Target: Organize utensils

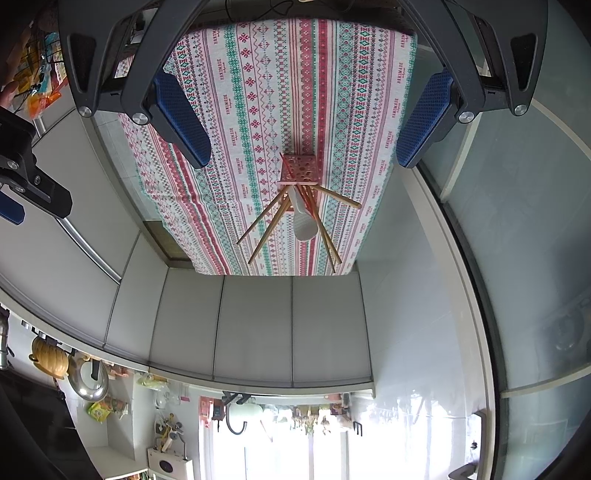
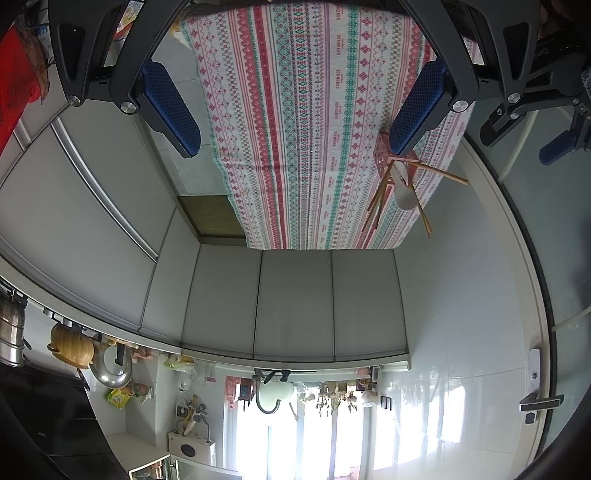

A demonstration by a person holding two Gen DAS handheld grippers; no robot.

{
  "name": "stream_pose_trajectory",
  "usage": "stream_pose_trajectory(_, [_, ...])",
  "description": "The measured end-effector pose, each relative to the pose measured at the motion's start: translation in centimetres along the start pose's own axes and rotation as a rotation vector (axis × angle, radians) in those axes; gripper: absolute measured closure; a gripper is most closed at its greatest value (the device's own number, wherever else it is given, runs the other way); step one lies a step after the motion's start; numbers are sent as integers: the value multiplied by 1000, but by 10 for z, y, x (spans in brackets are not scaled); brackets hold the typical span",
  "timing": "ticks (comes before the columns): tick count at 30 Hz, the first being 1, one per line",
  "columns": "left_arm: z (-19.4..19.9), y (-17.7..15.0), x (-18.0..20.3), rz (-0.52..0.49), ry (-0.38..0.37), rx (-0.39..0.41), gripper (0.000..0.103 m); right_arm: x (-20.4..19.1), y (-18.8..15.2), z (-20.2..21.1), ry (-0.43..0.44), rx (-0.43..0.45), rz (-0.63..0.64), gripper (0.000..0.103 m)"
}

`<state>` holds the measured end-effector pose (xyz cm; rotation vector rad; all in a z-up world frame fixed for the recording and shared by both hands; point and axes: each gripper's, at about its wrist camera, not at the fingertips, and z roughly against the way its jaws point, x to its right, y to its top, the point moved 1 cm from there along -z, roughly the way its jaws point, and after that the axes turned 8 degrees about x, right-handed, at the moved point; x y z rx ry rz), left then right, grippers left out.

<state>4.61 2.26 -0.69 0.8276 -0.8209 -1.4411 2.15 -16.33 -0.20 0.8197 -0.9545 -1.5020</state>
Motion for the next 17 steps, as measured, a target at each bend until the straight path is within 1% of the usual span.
stream_pose_trajectory(17, [-6,-2,2,5,-2,-12,1,-1,-1,-4,5,-12,4,0])
